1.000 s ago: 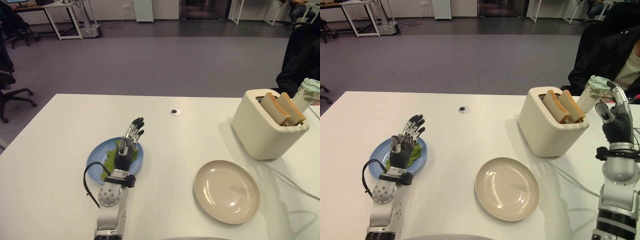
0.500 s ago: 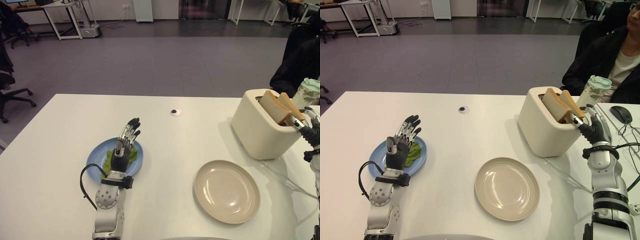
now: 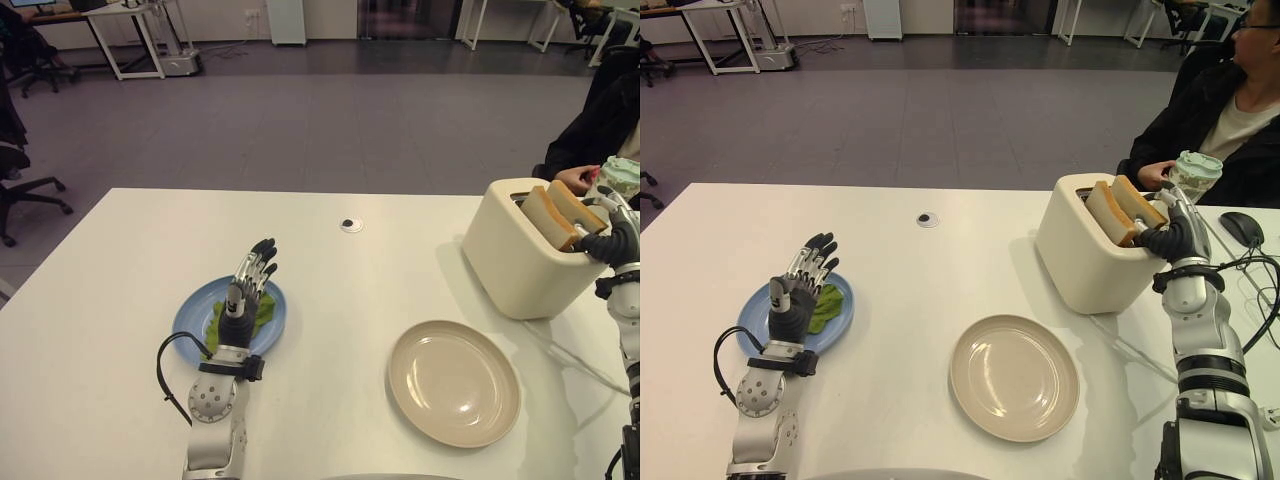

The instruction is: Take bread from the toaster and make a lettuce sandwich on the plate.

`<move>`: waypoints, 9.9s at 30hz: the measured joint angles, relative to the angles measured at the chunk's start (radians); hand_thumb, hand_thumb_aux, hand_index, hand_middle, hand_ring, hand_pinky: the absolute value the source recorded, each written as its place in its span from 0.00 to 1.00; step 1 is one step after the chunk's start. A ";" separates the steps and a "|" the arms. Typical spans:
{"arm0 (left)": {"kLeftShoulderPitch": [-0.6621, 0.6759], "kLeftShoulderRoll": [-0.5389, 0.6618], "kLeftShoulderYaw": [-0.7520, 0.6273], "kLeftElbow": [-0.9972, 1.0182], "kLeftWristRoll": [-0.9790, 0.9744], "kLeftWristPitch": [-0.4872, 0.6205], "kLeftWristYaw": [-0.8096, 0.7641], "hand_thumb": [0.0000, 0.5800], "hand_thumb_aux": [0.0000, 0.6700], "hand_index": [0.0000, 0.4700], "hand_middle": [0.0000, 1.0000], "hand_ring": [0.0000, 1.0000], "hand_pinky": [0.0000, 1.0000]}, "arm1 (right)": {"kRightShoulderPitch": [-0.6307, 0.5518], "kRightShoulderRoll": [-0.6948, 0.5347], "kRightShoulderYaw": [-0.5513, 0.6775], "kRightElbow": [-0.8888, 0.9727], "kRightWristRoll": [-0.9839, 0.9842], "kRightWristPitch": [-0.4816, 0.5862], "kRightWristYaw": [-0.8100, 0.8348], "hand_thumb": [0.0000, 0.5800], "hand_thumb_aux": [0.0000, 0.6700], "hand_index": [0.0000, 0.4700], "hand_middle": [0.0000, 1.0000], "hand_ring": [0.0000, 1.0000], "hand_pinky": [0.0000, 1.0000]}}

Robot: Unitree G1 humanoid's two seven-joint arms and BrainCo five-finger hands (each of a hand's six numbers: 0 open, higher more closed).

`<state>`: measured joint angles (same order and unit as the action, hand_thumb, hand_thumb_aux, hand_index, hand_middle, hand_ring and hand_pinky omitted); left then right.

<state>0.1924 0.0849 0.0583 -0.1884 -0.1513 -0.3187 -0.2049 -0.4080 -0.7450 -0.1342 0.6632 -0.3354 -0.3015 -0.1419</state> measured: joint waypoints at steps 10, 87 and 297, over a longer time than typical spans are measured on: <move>0.002 -0.002 0.000 -0.006 0.000 -0.001 0.008 0.00 0.00 0.00 0.00 0.00 0.00 | -0.005 -0.002 -0.011 -0.023 0.057 0.017 0.088 1.00 1.00 1.00 0.00 0.00 0.00; 0.044 -0.001 0.009 -0.065 -0.008 0.000 0.019 0.00 0.00 0.00 0.00 0.00 0.00 | -0.068 -0.107 -0.101 -0.228 0.190 0.016 0.166 1.00 1.00 1.00 0.00 0.00 0.00; -0.227 0.125 -0.488 -0.158 0.946 0.131 0.221 0.00 0.00 0.00 0.00 0.00 0.00 | 0.325 -0.154 0.109 -0.759 0.353 0.312 1.022 0.00 0.00 0.00 0.00 0.00 0.00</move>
<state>-0.0346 0.2097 -0.4301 -0.3466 0.7947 -0.1879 0.0161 -0.0834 -0.8990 -0.0257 -0.0957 0.0180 0.0105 0.8802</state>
